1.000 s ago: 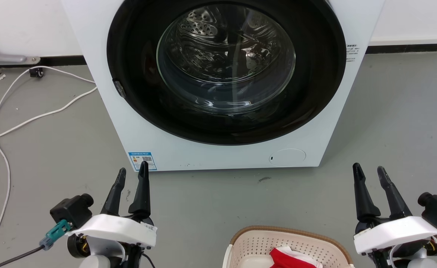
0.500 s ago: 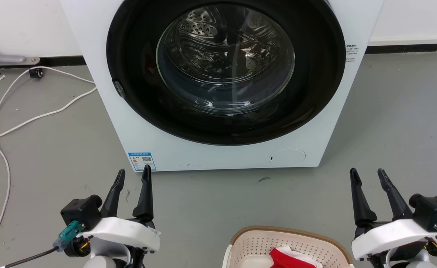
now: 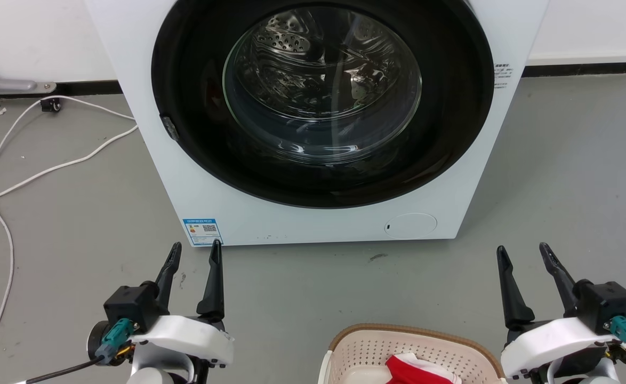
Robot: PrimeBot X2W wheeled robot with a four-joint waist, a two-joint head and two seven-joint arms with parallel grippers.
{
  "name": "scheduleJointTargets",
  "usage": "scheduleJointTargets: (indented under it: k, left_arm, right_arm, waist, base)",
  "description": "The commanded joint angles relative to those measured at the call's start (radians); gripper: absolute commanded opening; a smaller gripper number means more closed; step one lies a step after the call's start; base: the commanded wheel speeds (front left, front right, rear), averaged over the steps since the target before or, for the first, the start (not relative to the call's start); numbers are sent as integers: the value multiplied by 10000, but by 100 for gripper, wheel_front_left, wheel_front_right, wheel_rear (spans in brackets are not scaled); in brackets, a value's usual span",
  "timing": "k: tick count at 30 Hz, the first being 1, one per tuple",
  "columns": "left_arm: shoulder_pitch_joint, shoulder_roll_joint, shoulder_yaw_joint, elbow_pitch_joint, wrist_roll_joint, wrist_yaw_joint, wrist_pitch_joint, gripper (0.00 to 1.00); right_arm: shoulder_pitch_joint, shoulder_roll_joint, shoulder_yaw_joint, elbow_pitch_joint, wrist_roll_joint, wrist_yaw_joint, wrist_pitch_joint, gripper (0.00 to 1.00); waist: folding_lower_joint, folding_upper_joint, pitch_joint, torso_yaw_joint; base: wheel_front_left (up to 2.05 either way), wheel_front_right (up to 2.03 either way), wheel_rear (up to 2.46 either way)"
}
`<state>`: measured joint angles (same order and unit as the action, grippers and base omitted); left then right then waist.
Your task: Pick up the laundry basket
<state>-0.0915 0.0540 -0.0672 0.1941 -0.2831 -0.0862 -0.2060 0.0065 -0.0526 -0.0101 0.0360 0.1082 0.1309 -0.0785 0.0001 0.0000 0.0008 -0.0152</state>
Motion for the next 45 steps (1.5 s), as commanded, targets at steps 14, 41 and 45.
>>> scheduleJointTargets:
  k: [14,41,45]
  left_arm:
    - [-169,42,-138,148,1244,166,-332,100]
    - [-49,1,-215,82,2097,291,-592,100]
    - [-62,1,-212,90,2126,287,-592,100]
  right_arm:
    - [168,30,46,-156,-1124,-3,-109,100]
    - [179,41,74,5,-1618,-3,-291,100]
    - [156,40,65,40,-1585,-3,-316,100]
  waist:
    - [-1,0,-15,-19]
    - [-1,0,39,-28]
    - [-1,0,68,-31]
  base:
    - [0,0,0]
    - [0,0,0]
    - [0,0,0]
